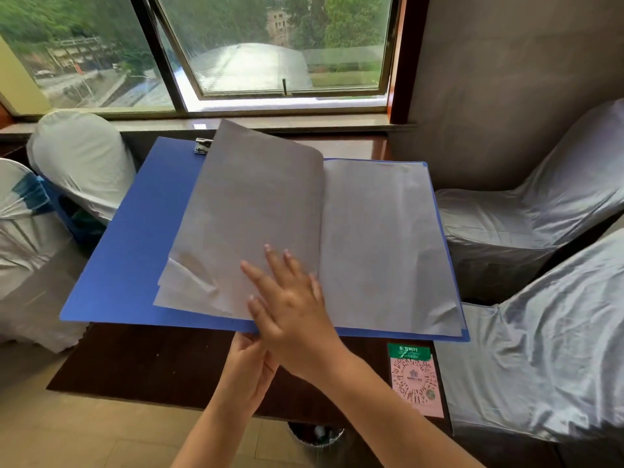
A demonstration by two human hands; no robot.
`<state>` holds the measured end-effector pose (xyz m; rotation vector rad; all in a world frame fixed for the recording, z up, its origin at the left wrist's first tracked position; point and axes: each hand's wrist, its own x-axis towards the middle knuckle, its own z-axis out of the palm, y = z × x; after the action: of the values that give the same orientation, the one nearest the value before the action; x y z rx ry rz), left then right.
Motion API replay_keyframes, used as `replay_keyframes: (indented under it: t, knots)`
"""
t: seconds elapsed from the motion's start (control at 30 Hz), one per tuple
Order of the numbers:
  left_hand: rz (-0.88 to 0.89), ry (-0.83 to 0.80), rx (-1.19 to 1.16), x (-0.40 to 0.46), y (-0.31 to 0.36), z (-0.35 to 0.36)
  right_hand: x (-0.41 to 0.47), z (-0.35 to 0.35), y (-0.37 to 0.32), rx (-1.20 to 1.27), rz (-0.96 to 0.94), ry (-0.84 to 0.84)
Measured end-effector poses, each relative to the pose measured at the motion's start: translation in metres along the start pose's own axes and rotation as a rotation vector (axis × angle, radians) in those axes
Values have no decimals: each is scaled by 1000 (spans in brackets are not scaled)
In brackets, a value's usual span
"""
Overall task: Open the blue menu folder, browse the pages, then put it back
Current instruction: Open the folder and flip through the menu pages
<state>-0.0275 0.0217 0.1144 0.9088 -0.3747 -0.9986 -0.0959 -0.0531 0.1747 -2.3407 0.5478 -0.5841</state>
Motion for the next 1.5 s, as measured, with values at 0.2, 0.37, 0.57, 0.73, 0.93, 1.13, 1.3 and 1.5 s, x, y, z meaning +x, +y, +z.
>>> replay_keyframes:
  t: [0.2, 0.37, 0.57, 0.73, 0.93, 1.13, 1.3, 1.5]
  knots:
    - [-14, -19, -35, 4, 0, 1, -2, -4, -3, 61, -68, -74]
    - [-29, 78, -138, 20, 2, -6, -16, -73, 42, 43, -5, 435]
    - [-31, 71, -152, 28, 5, -6, -59, -132, 128, 2, 487, 475]
    - [-43, 61, -129, 32, 7, -4, -81, -150, 148, 520, 498, 249]
    - [-23, 6, -116, 30, 9, -1, -83, -148, 151, 472, 421, 371]
    - [-12, 38, -156, 29, 7, 0, -63, -136, 128, -30, 344, 586]
    - [-9, 63, -165, 28, 5, -1, -43, -124, 93, 364, 274, 779]
    - [-8, 65, -158, 25, 4, -3, -9, -98, 69, 1554, 477, 553]
